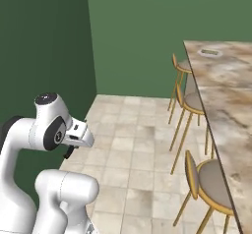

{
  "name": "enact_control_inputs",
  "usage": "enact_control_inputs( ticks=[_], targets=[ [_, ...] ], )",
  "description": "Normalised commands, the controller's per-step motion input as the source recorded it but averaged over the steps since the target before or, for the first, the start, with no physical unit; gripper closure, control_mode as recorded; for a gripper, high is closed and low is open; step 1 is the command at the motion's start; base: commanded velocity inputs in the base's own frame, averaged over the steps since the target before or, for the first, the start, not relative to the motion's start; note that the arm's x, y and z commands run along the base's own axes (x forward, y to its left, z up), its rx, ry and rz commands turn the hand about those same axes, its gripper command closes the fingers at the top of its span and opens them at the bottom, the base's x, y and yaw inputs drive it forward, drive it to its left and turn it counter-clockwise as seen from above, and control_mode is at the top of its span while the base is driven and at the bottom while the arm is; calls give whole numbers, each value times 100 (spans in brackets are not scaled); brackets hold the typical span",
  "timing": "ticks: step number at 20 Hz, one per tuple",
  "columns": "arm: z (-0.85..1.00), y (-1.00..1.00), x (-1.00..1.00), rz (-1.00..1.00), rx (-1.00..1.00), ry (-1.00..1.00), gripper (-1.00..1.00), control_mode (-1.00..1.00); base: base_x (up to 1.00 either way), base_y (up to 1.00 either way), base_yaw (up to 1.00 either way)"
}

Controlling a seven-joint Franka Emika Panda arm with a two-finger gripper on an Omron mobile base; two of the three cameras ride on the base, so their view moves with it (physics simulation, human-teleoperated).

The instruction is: Retrieve the butter from the fridge and place it on a plate on the dining table. Then retrieve the butter knife by the fridge and place it near the plate.

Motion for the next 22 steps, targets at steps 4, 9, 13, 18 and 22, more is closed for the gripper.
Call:
enact_control_inputs(
  ticks=[4, 9, 13, 18, 22],
  targets=[
    [0, 0, 0, 0, 0, 0, 100, 100, 100, 23, -7],
    [0, 0, 0, 0, 0, 0, 100, 100, 100, 21, -8],
    [0, 0, 0, 0, 0, 0, 100, 100, 100, 39, -11],
    [0, 0, 0, 0, 0, 0, 100, 100, 100, 32, -13],
    [0, 0, 0, 0, 0, 0, 100, 100, 100, 29, -20]
  ],
)
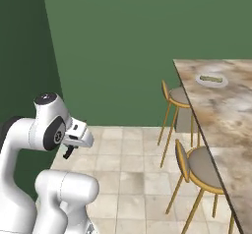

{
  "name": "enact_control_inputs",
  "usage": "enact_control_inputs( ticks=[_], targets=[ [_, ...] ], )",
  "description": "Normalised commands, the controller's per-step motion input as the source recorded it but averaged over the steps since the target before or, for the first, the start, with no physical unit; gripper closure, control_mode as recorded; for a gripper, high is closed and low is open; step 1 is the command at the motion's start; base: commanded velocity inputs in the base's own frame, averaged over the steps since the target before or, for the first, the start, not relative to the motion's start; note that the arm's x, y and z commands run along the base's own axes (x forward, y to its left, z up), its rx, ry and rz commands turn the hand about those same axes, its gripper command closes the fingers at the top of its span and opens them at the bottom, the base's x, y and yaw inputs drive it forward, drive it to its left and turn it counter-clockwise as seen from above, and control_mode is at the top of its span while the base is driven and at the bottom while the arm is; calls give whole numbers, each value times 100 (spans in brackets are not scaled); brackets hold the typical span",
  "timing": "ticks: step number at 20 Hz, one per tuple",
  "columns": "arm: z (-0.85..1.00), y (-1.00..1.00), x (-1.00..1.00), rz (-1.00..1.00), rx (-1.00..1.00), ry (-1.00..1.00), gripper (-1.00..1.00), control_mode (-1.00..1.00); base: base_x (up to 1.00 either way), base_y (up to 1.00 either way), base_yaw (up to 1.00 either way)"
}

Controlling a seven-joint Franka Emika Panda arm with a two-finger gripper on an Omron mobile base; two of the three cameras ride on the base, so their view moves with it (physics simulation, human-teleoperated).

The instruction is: Retrieve the butter from the fridge and place it on a plate on the dining table. Then retrieve the butter knife by the fridge and place it near the plate.

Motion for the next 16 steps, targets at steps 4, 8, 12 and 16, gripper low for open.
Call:
enact_control_inputs(
  ticks=[4, 8, 12, 16],
  targets=[
    [0, 0, 0, 0, 0, 0, 100, 100, 100, 35, -35],
    [0, 0, 0, 0, 0, 0, 100, 100, 100, 58, -46],
    [0, 0, 0, 0, 0, 0, 100, 100, 100, 83, -61],
    [0, 0, 0, 0, 0, 0, 100, 100, 96, 58, -78]
  ],
)
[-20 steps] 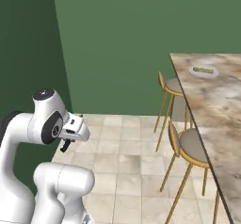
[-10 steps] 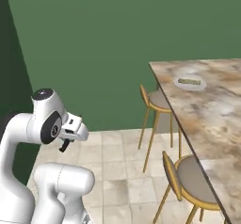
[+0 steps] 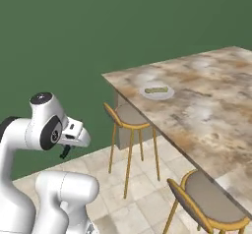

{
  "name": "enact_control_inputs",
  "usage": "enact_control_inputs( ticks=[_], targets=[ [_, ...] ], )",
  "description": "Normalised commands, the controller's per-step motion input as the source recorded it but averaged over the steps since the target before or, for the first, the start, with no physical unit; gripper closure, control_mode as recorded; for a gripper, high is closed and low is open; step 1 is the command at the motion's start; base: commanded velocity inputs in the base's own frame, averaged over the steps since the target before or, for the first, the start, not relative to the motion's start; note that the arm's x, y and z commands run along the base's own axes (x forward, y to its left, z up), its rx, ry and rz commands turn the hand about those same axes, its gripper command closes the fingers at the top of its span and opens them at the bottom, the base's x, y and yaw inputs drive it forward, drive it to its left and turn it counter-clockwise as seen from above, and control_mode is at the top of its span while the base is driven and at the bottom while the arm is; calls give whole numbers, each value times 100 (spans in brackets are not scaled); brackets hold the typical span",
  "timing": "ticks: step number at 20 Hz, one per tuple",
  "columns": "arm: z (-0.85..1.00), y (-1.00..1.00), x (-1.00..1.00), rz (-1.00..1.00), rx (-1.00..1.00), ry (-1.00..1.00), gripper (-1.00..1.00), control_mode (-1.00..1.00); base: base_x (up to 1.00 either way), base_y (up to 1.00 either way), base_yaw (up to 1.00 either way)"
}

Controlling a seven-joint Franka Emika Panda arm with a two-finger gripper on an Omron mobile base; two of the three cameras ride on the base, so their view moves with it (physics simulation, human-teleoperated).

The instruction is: Retrieve the butter from the fridge and place it on a plate on the dining table. Then retrieve the butter knife by the fridge and place it near the plate.

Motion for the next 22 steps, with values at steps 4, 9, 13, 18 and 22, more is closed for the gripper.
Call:
enact_control_inputs(
  ticks=[4, 9, 13, 18, 22],
  targets=[
    [0, 0, 0, 0, 0, 0, 100, 100, 89, 47, -82],
    [0, 0, 0, 0, 0, 0, 100, 100, 43, 42, -71],
    [0, 0, 0, 0, 0, 0, 100, 100, 8, 51, -71],
    [0, 0, 0, 0, 0, 0, 100, 100, 20, 73, -62],
    [0, 0, 0, 0, 0, 0, 100, 100, 42, 100, -42]
  ],
)
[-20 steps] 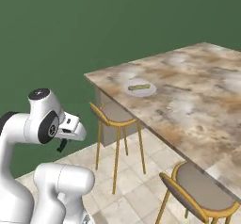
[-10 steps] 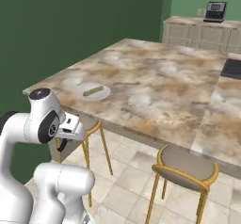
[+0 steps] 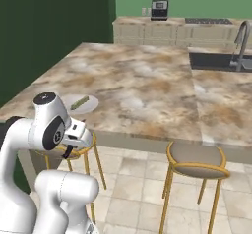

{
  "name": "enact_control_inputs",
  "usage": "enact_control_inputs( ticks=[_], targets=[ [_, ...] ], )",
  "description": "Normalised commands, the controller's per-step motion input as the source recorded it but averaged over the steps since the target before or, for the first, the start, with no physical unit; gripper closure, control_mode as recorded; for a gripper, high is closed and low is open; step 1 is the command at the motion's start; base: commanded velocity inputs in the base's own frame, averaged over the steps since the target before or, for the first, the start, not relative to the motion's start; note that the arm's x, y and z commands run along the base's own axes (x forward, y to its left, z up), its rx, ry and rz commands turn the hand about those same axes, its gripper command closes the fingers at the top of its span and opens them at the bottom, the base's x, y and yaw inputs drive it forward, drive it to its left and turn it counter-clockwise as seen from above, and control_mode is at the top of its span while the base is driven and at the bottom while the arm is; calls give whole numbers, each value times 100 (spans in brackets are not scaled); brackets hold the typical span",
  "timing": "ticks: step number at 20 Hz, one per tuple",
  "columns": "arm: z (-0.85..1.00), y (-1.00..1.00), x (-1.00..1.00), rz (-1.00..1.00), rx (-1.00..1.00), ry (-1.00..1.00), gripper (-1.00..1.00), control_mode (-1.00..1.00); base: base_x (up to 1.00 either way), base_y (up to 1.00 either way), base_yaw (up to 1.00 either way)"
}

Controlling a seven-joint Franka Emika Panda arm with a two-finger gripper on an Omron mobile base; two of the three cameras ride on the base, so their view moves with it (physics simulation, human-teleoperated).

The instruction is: Retrieve the butter from the fridge and place it on a plate on the dining table. Then retrieve the butter knife by the fridge and place it near the plate.

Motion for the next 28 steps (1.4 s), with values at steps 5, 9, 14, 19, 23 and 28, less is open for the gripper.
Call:
enact_control_inputs(
  ticks=[5, 9, 14, 19, 23, 28],
  targets=[
    [0, 0, 0, 0, 0, 0, 100, 100, 69, 56, -23],
    [0, 0, 0, 0, 0, 0, 100, 100, 45, -31, -13],
    [0, 0, 0, 0, 0, 0, 100, 100, 1, -30, 0],
    [0, 0, 0, 0, 0, 0, 100, 100, 8, -6, 1],
    [-8, 0, 23, 3, 1, 0, 100, -100, 0, 0, 0],
    [-24, 0, 87, 8, 3, -8, 100, -100, 0, 0, 0]
  ],
)
